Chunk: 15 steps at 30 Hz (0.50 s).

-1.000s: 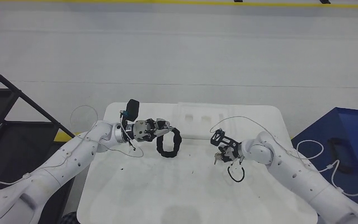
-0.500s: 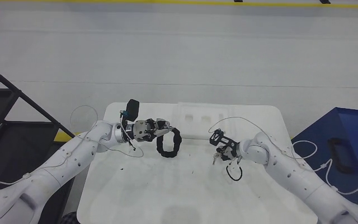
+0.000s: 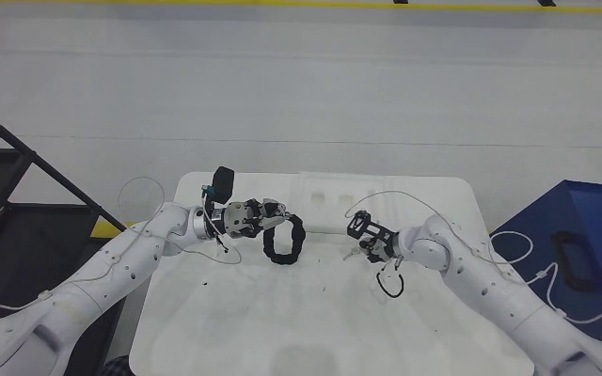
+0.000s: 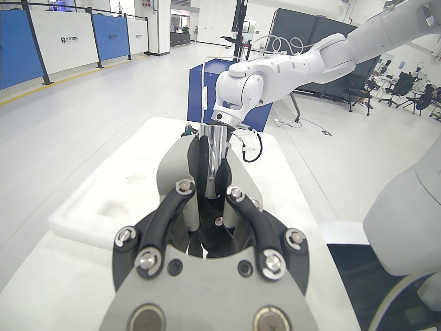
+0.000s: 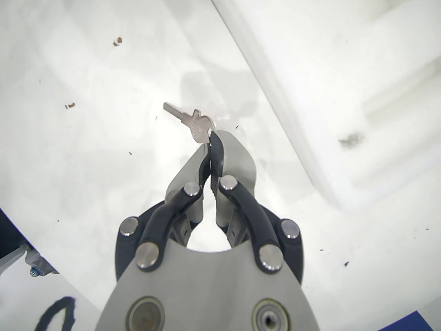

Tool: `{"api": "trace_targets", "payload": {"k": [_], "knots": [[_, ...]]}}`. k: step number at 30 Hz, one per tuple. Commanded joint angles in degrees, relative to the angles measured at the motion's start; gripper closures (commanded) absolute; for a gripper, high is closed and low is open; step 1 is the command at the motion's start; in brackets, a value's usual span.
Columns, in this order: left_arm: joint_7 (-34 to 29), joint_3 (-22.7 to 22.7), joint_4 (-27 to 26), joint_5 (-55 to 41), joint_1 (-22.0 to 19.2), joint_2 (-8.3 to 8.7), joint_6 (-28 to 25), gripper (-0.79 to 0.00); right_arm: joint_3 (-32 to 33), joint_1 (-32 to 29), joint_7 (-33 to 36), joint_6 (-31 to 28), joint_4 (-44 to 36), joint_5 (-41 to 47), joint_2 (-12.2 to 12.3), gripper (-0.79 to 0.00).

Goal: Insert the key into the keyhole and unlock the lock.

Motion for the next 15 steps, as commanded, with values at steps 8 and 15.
{"api": "trace_targets", "payload": {"k": [8, 15], "knots": [[0.0, 0.0, 0.0, 0.0, 0.0, 0.0, 0.0, 0.0, 4.1, 1.1, 4.5, -0.7, -4.2, 0.0, 1.0, 0.0], [0.0, 0.0, 0.0, 0.0, 0.0, 0.0, 0.0, 0.0, 6.7, 3.1, 5.0, -1.7, -0.8, -0.2, 1.2, 0.0]]}}
